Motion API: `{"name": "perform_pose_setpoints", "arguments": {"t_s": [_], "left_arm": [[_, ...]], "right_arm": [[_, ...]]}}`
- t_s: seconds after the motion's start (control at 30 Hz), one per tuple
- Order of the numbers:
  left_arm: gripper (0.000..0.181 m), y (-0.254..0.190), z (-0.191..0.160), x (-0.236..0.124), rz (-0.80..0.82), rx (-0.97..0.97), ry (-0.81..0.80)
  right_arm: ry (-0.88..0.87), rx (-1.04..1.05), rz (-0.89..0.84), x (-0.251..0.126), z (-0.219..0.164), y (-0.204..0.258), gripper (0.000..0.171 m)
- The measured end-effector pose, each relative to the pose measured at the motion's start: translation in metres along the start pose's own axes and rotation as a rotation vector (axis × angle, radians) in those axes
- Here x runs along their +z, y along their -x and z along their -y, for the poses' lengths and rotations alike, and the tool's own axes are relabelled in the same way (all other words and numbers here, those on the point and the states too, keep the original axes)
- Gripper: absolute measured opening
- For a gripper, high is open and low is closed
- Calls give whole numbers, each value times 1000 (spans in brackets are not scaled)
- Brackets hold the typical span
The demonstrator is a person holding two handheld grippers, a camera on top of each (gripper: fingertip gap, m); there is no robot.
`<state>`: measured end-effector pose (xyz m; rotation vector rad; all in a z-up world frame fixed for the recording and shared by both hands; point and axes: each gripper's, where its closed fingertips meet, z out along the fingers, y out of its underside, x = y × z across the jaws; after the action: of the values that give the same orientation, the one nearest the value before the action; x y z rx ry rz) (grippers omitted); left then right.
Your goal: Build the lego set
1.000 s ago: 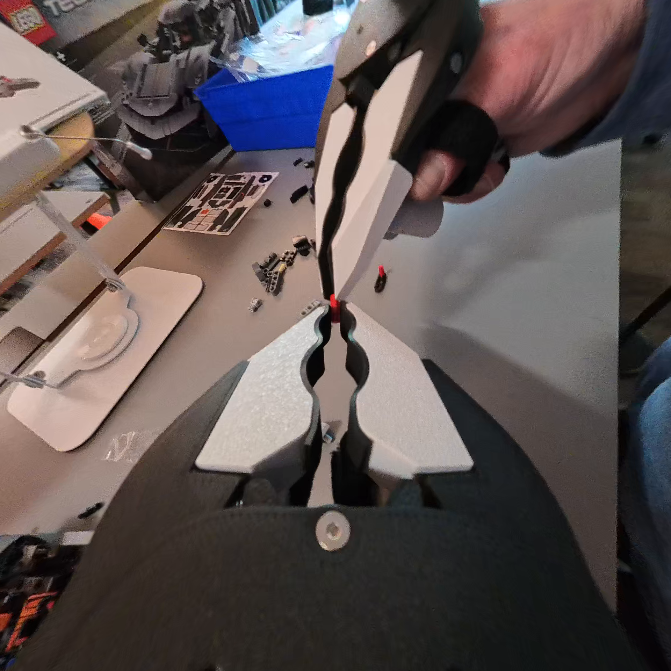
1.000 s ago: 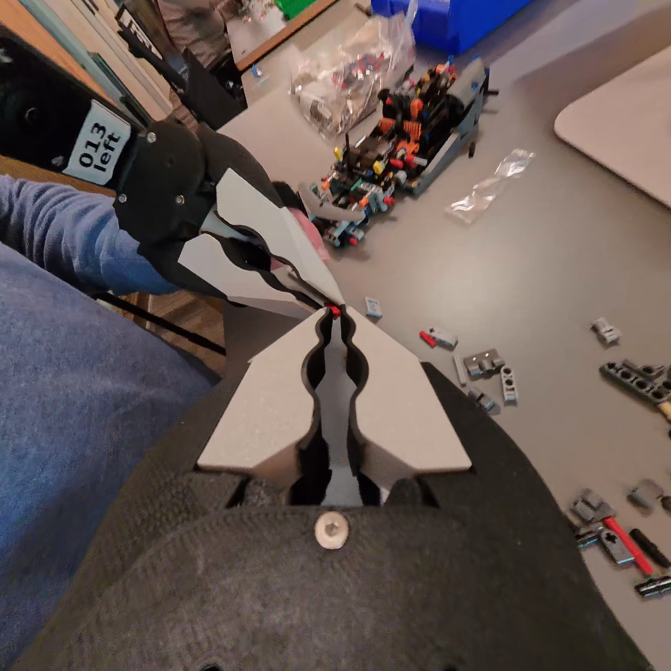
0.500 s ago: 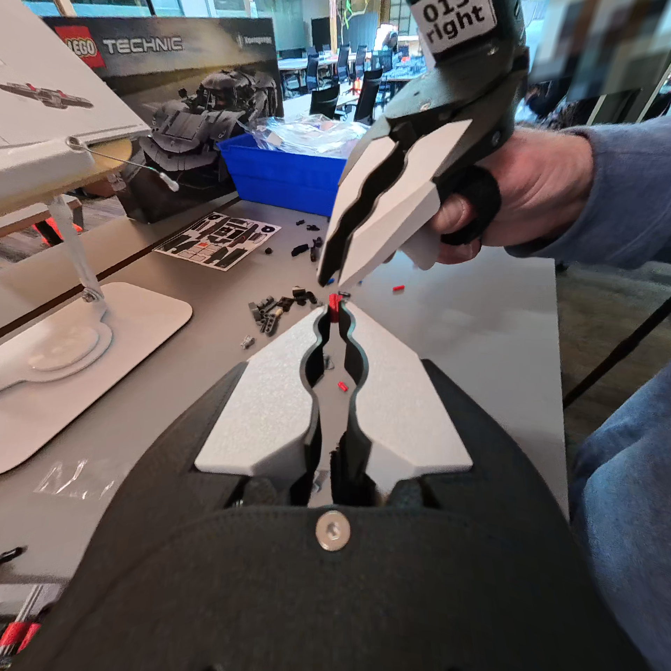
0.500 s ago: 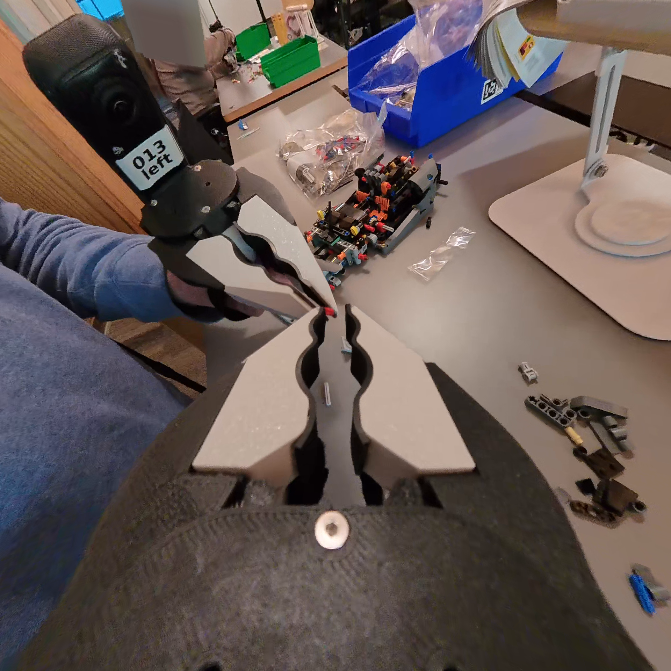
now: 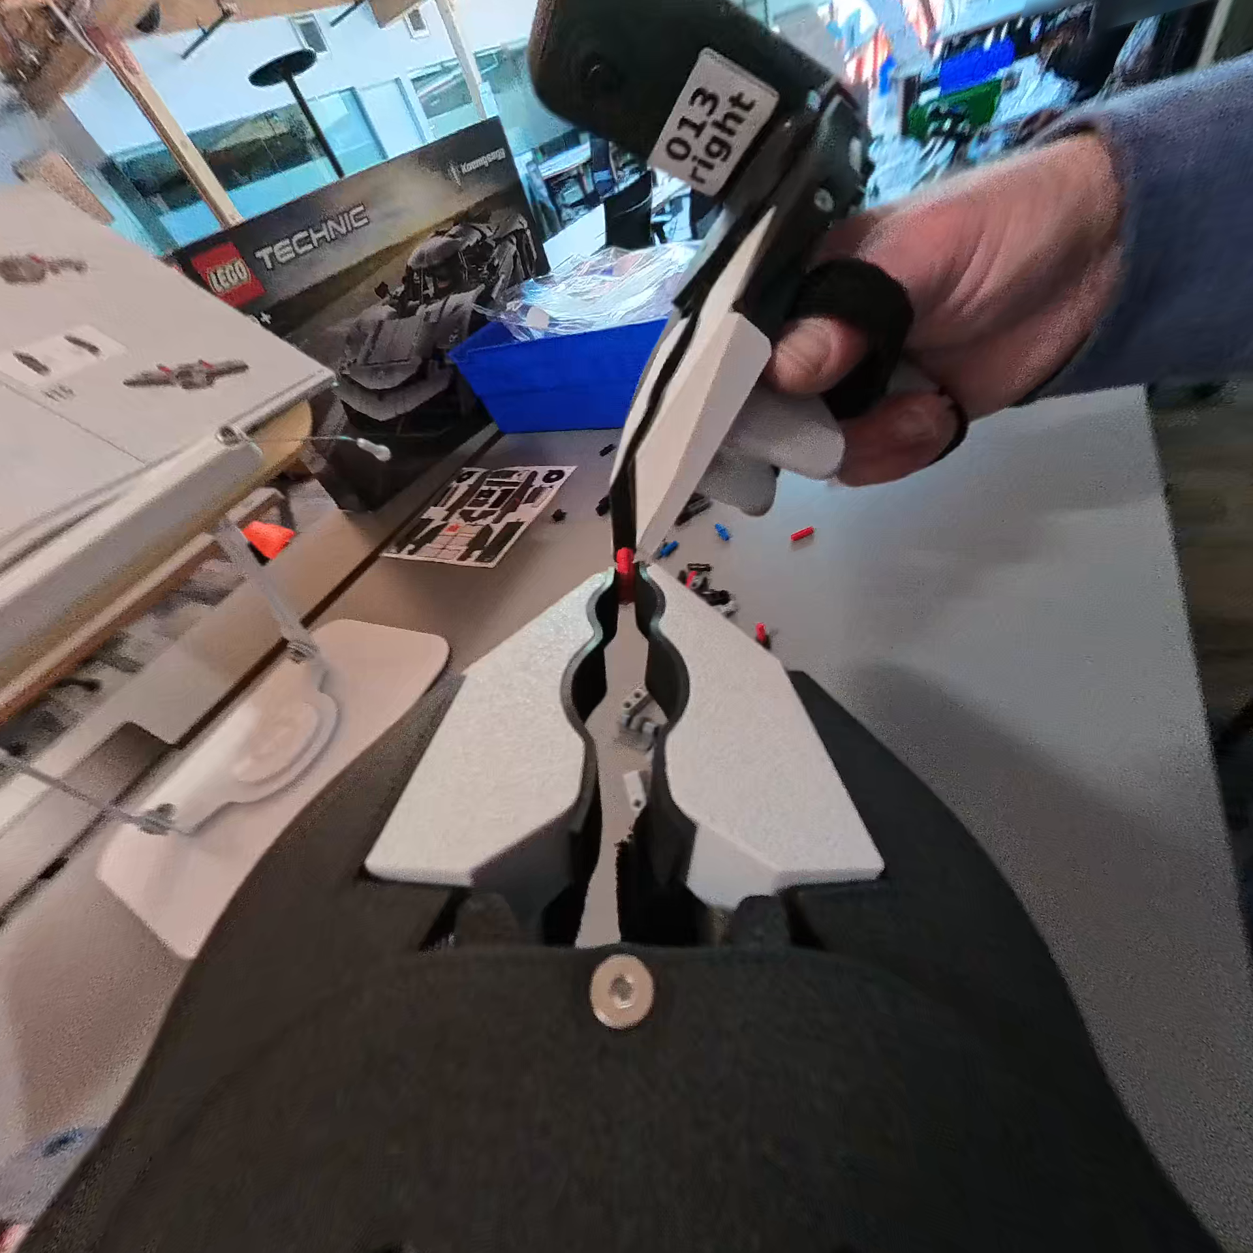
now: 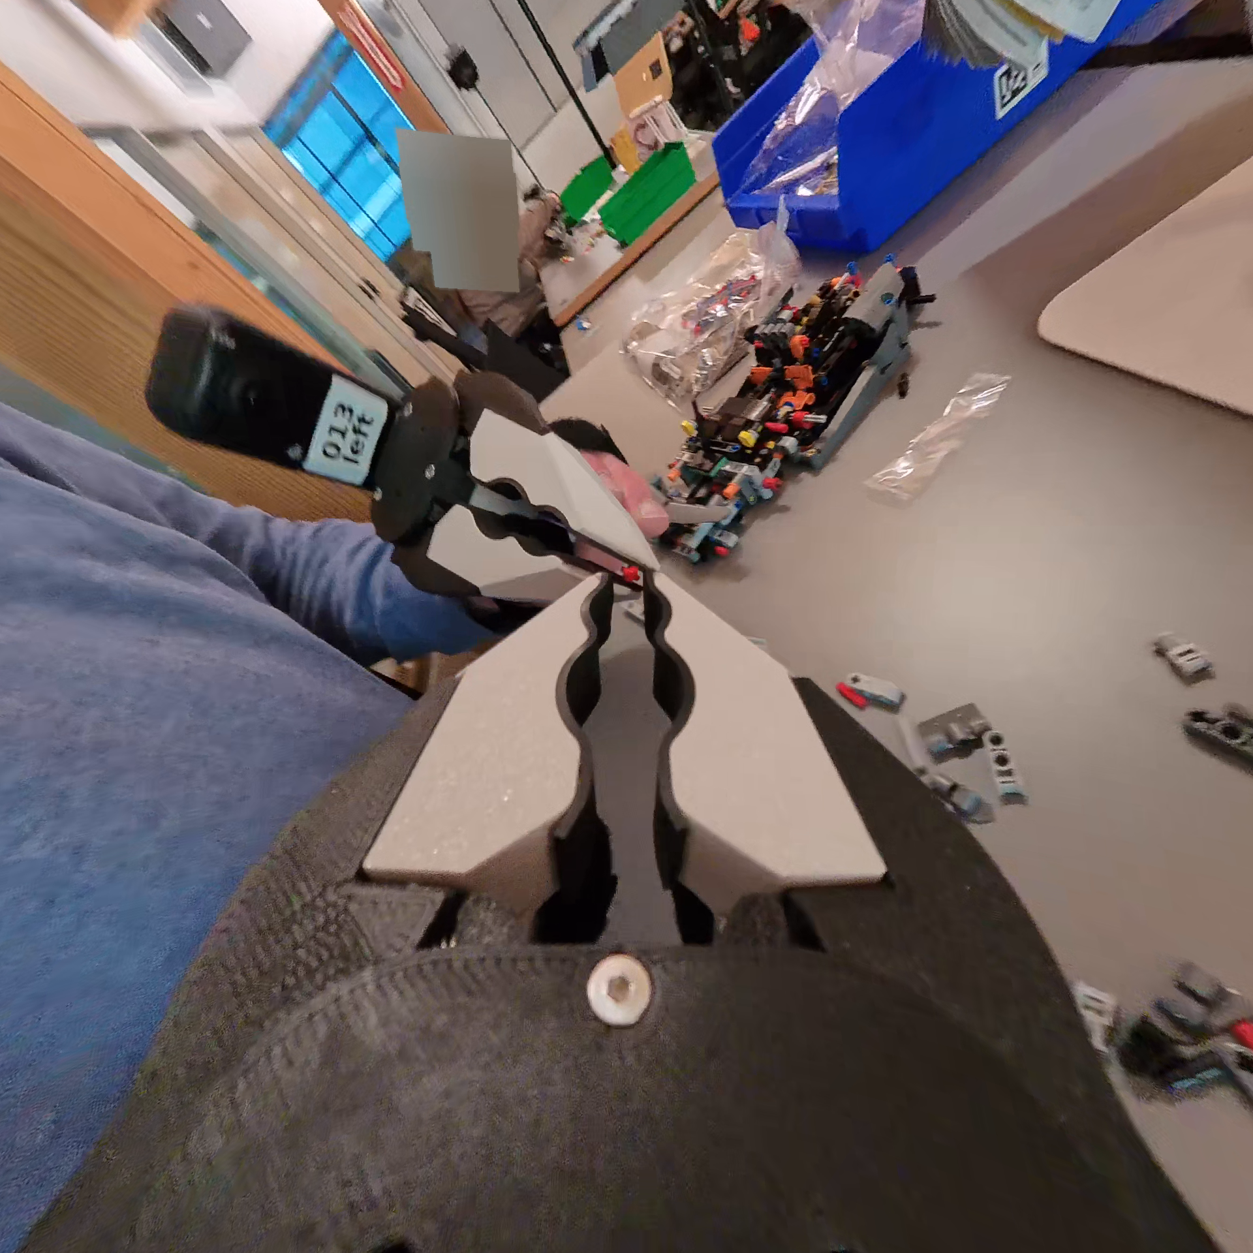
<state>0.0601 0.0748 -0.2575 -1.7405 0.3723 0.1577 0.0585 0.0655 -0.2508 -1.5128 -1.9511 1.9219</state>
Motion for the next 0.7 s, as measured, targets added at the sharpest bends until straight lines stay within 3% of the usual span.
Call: {"name": "perform_pose_setpoints", "arguments": {"t_s": [0.2,0.47,0.7], "left_arm": [[2,0,4,5,74,248,60],[2,0,8,13,117,293,63],[2,-1,10,21,150,353,76]], "right_arm": [[-56,120,58,-4,4,-1,2],[-59,141,41,-13,4,-7,7],[-66,155,40,-20,3,-8,1]]}}
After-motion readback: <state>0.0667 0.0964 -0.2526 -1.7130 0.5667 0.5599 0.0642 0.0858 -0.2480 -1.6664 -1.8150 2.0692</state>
